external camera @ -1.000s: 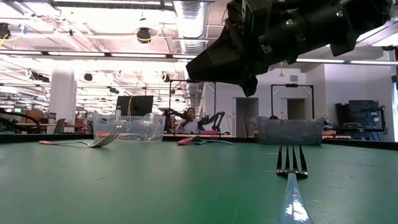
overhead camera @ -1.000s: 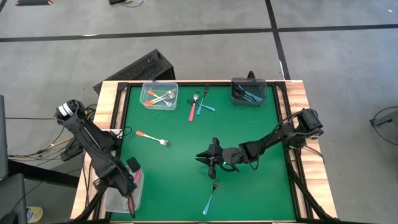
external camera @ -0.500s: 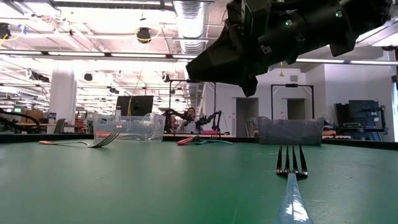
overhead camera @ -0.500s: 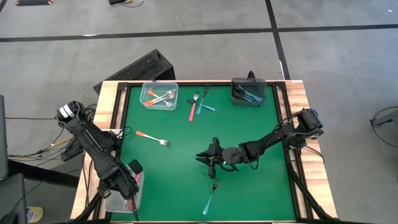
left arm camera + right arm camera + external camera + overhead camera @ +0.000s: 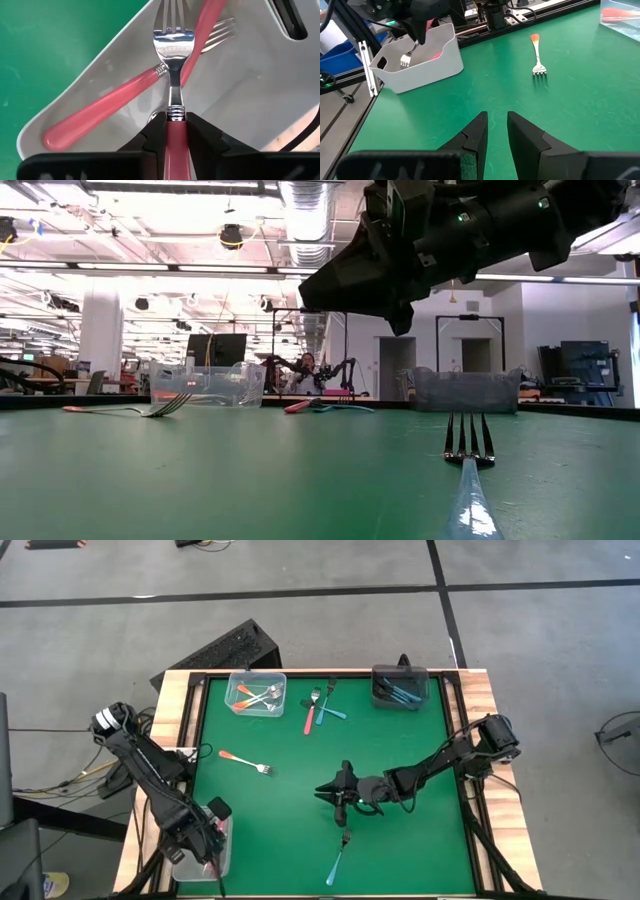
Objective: Sort silverware by color (type)
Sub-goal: Put the pink fork into the white bin, then put the blue fork into the black bin
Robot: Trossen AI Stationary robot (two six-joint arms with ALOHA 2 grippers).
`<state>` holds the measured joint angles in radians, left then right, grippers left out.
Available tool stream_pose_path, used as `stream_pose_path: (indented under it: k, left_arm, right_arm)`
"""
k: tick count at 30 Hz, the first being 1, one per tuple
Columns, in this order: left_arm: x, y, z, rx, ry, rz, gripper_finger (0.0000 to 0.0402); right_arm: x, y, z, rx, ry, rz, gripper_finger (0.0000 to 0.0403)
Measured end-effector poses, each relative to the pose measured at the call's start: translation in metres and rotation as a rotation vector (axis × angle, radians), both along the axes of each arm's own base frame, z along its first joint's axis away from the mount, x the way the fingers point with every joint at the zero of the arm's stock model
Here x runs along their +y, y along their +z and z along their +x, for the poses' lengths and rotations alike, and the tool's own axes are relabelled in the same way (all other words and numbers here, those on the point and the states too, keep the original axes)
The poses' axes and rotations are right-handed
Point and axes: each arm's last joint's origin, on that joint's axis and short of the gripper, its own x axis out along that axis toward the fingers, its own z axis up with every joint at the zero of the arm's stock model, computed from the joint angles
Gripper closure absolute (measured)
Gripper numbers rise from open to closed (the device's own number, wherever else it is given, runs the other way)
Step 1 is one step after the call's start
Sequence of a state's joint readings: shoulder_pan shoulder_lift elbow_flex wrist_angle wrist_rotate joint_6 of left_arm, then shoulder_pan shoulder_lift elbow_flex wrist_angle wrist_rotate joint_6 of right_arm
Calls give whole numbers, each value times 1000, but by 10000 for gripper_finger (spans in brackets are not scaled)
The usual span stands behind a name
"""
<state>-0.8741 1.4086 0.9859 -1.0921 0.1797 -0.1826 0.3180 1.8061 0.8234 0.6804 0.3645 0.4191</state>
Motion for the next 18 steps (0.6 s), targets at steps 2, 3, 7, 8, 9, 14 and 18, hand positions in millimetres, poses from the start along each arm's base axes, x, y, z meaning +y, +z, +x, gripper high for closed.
stream_pose_path:
  k: [2,3,7,8,9,14,18]
  left_arm:
    - [0,0,0,2,26,3,337]
    - [0,0,0,3,39,4,331]
    - [1,0,-1,9,55,22,293]
    - [2,0,-2,17,51,33,283]
    - [3,0,-3,27,46,46,272]
    - [8,0,-8,77,72,109,233]
    - [6,9,-1,-57,102,146,230]
  right_arm:
    - [0,0,0,0,0,0,303]
    - [0,0,0,0,0,0,303]
    - [0,0,0,0,0,0,303]
    - [0,0,0,0,0,0,303]
    - [0,0,0,0,0,0,303]
    - [0,0,0,0,0,0,303]
    - [-1,0,1,-4,-6,1,303]
